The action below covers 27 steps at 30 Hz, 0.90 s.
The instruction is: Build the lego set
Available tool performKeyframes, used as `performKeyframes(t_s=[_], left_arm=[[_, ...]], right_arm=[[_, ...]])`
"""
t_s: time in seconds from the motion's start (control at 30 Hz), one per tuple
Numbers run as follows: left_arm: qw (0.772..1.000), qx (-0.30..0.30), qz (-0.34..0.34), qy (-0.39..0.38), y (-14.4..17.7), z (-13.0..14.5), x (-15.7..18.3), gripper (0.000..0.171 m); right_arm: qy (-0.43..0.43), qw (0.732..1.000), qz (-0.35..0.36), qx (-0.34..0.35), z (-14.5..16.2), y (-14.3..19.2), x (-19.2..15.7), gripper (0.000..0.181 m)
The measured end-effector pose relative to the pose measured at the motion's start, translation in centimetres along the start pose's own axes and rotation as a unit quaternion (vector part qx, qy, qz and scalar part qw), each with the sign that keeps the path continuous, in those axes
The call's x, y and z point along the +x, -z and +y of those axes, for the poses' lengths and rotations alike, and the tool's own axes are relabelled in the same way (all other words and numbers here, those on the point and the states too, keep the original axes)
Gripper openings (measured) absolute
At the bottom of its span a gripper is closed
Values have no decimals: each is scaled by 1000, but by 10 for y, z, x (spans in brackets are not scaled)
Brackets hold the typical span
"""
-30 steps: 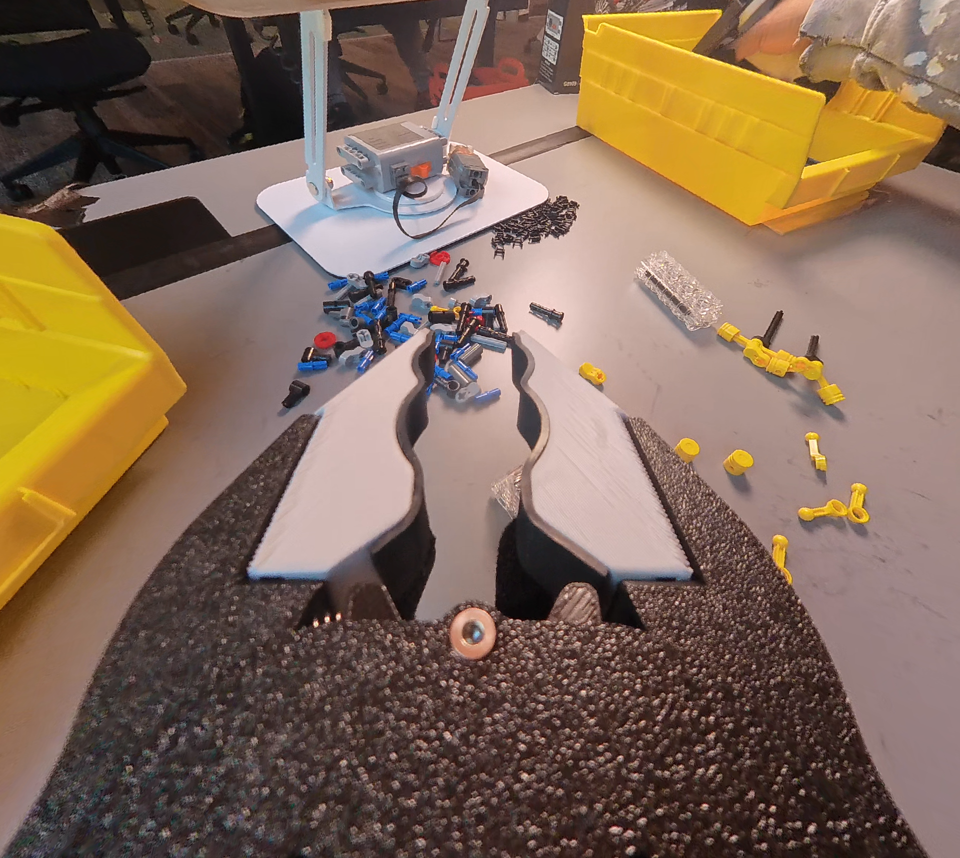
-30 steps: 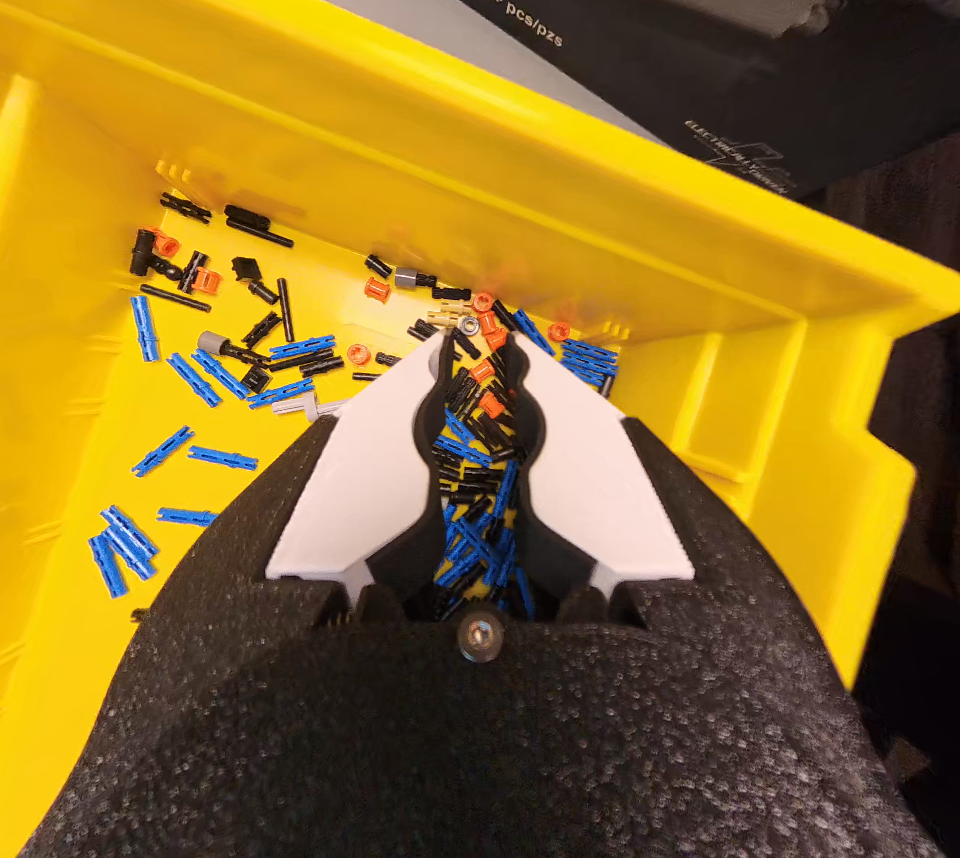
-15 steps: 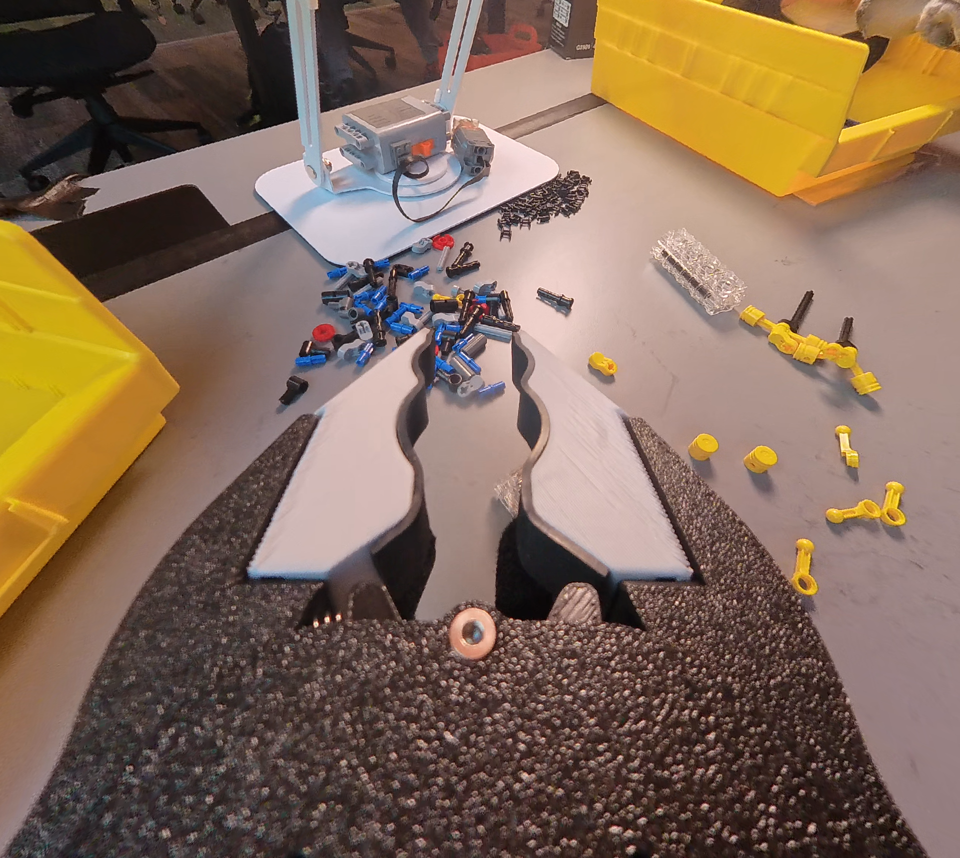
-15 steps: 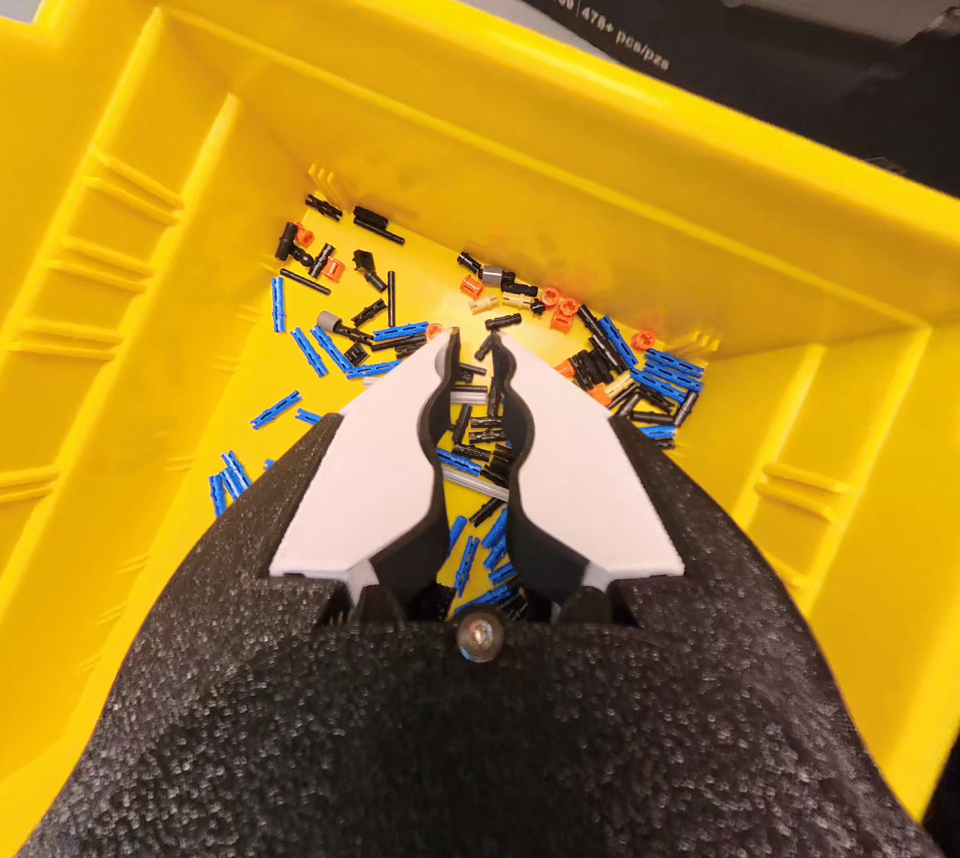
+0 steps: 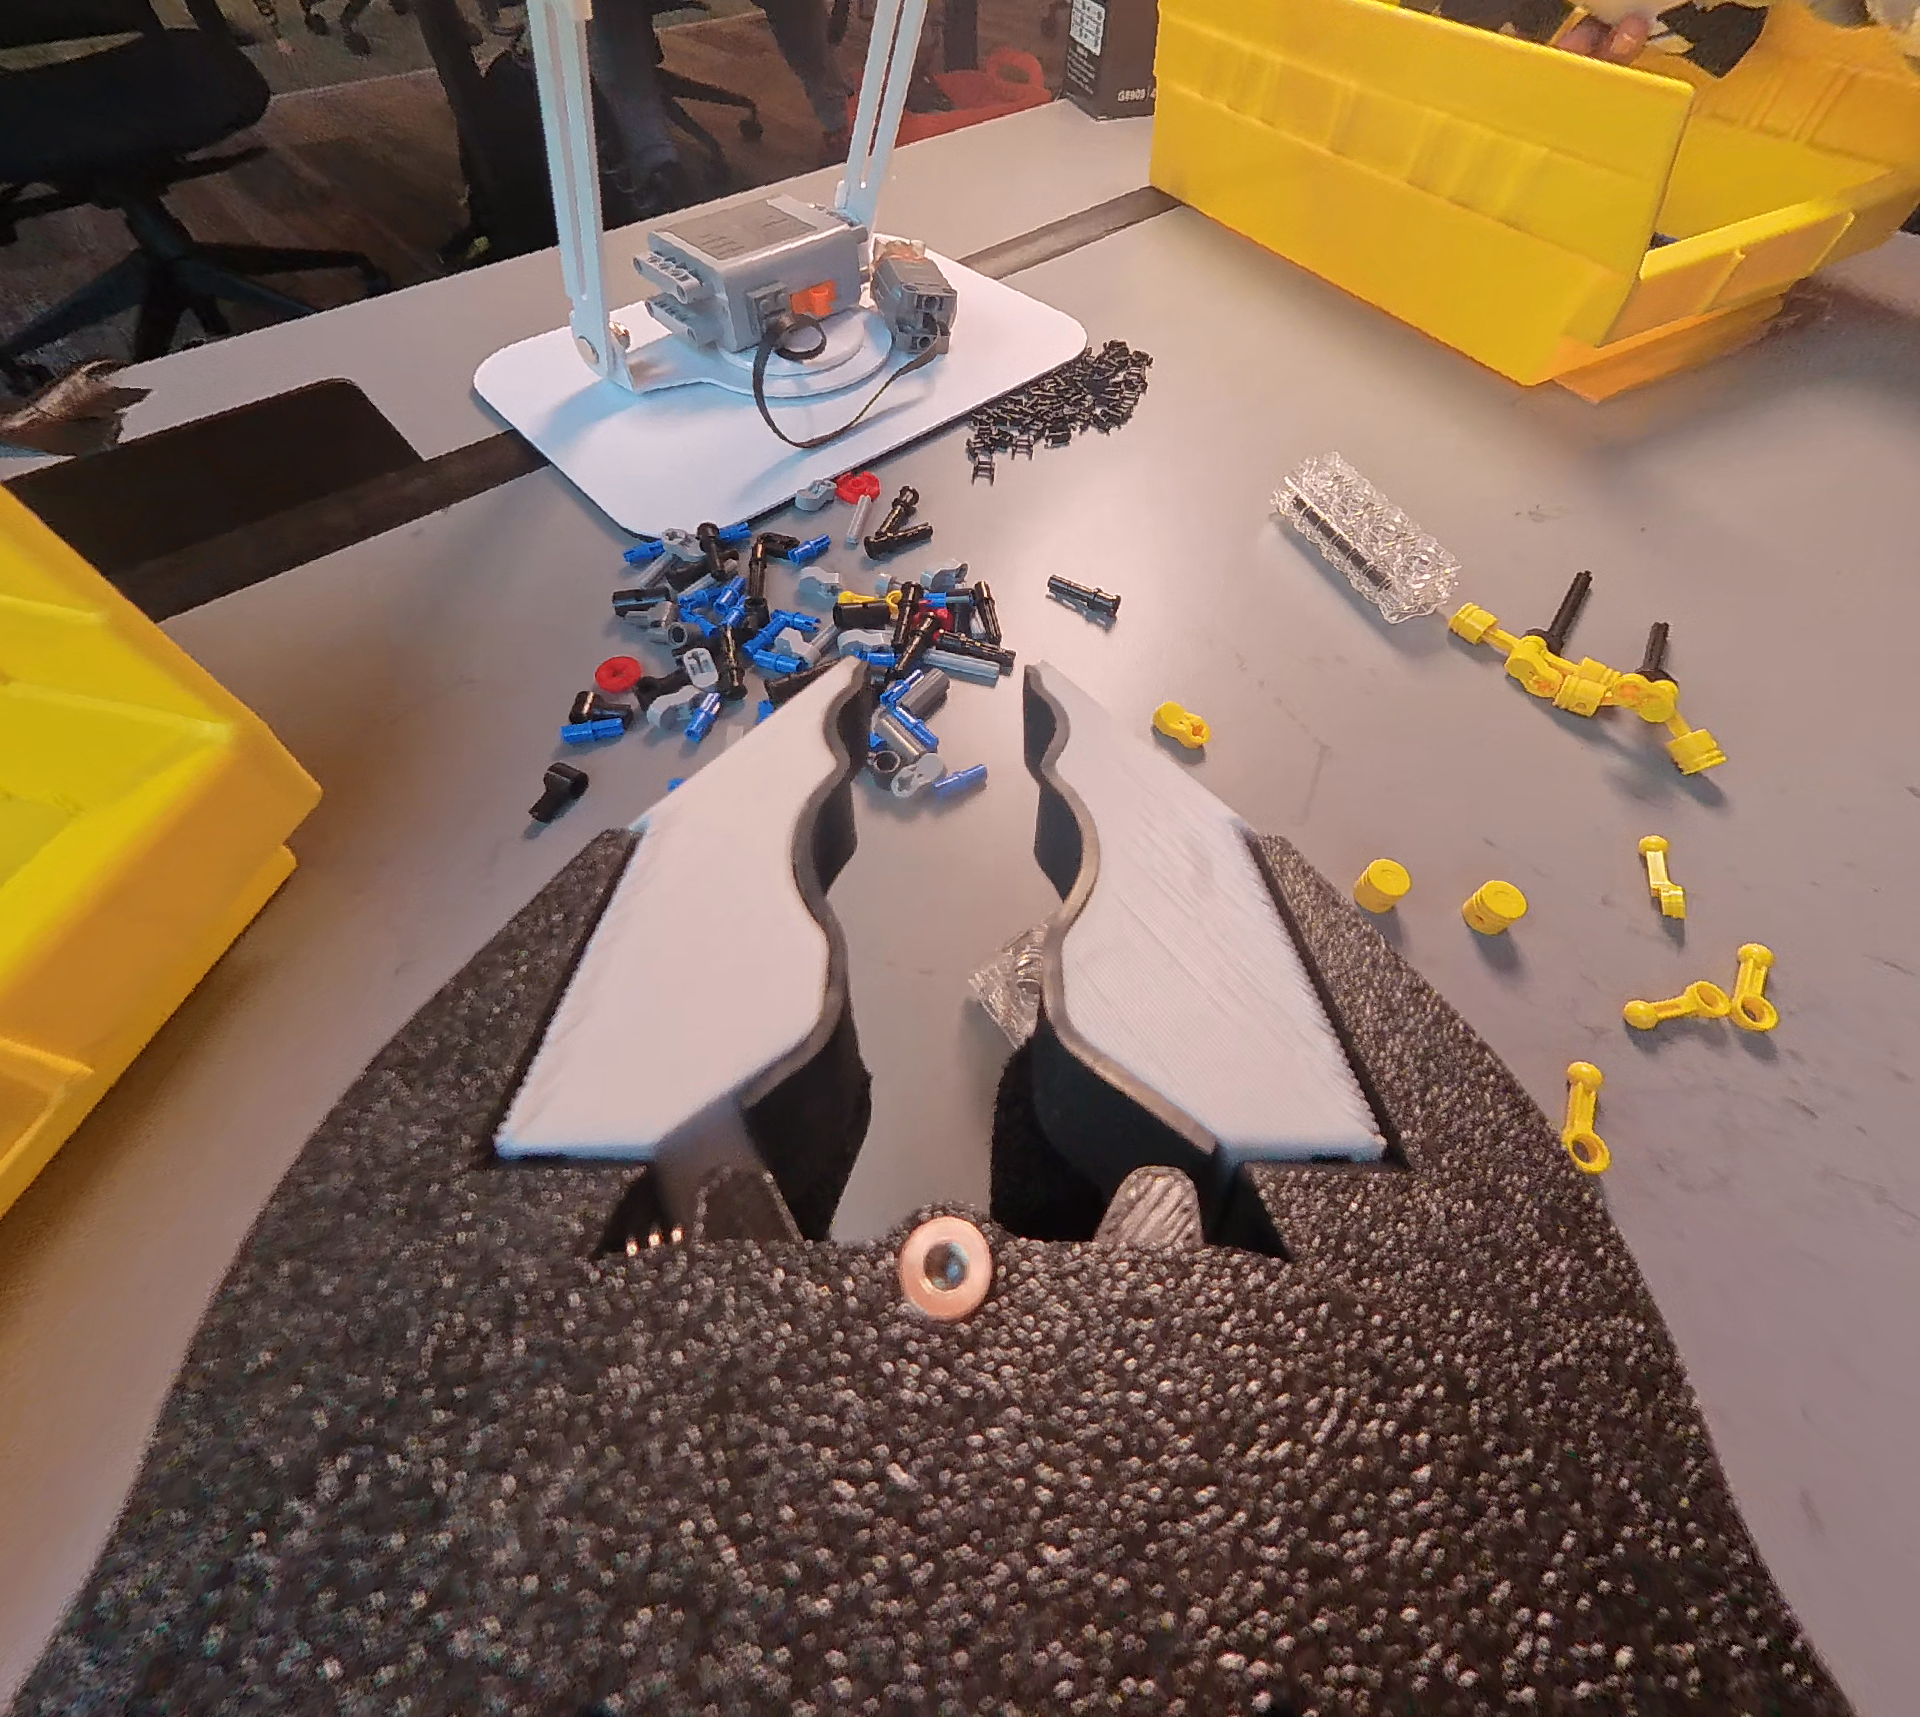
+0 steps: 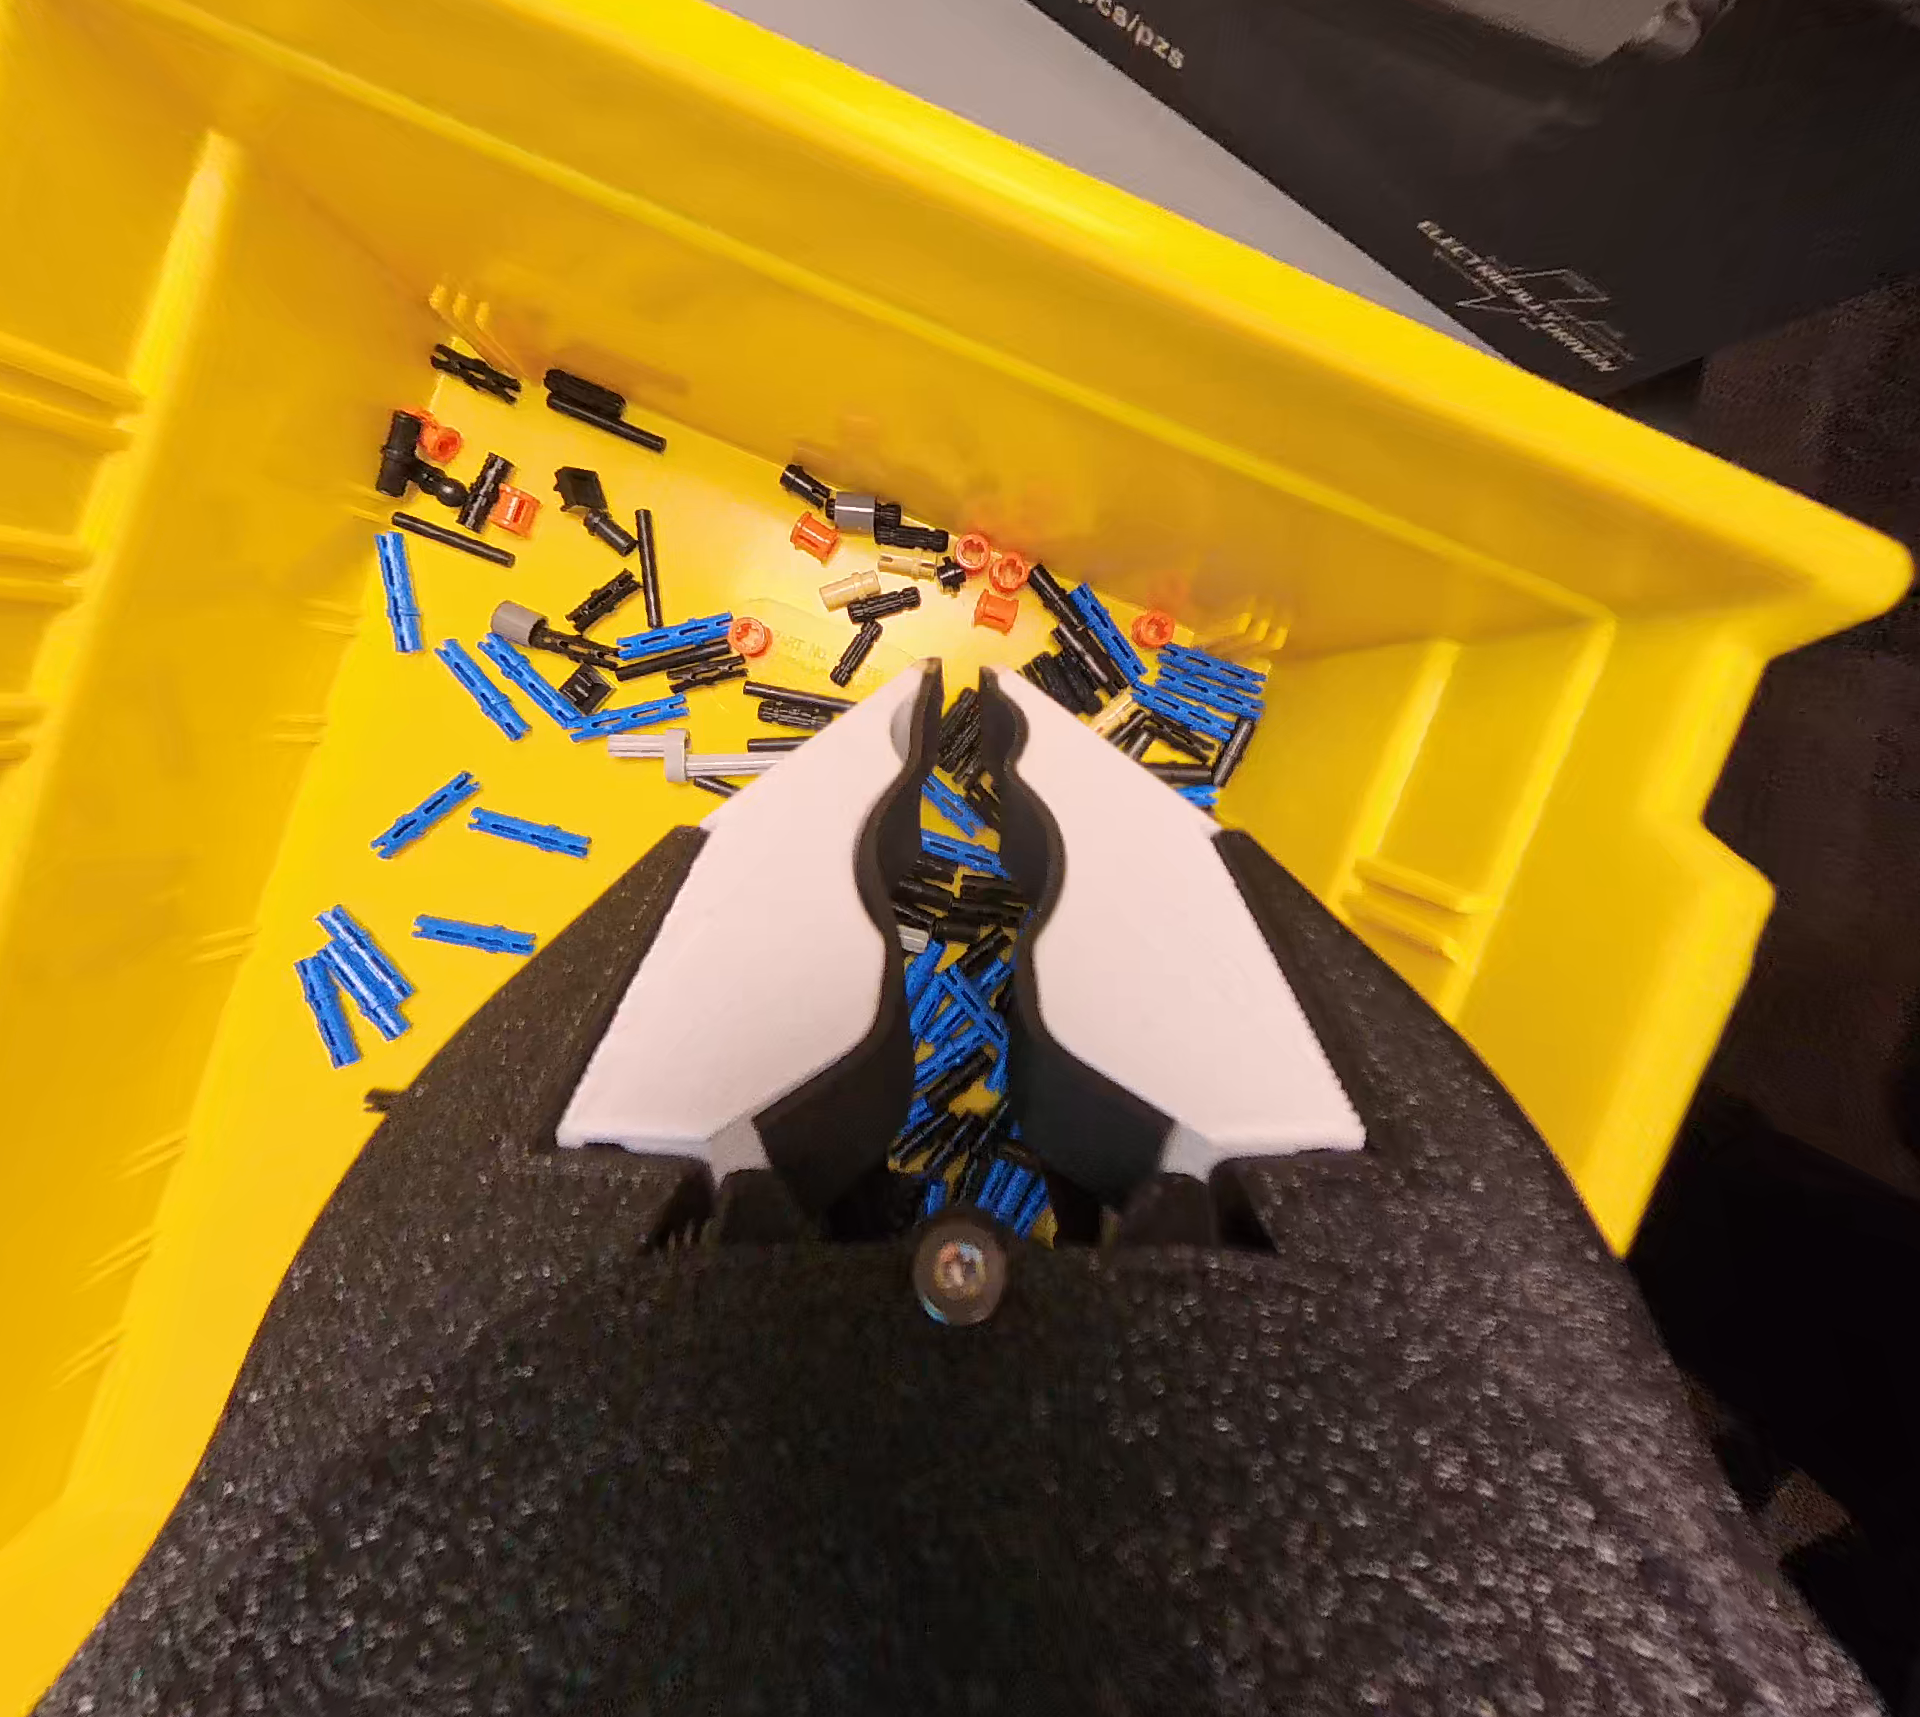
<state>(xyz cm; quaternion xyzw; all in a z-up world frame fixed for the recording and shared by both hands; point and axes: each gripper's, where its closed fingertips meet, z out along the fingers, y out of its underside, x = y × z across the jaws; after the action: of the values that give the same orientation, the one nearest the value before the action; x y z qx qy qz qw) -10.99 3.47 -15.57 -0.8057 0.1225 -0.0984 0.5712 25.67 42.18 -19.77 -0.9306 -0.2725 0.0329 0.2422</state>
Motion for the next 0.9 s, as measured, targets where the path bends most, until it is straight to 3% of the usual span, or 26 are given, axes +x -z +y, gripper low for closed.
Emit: performKeyframes(t_s=[0.43, 0.6, 0.9], left_arm=[[999, 22, 13, 30, 12, -5, -5, 29], [999, 19, 14, 30, 11, -4, -5, 29], [999, 16, 13, 28, 10, -3, -5, 29]], right_arm=[[-55, 998, -21, -26, 11, -8, -2, 8], [-85, 994, -68, -8, 5, -6, -11, 11], [-69, 995, -69, -5, 4, -16, -18, 10]])
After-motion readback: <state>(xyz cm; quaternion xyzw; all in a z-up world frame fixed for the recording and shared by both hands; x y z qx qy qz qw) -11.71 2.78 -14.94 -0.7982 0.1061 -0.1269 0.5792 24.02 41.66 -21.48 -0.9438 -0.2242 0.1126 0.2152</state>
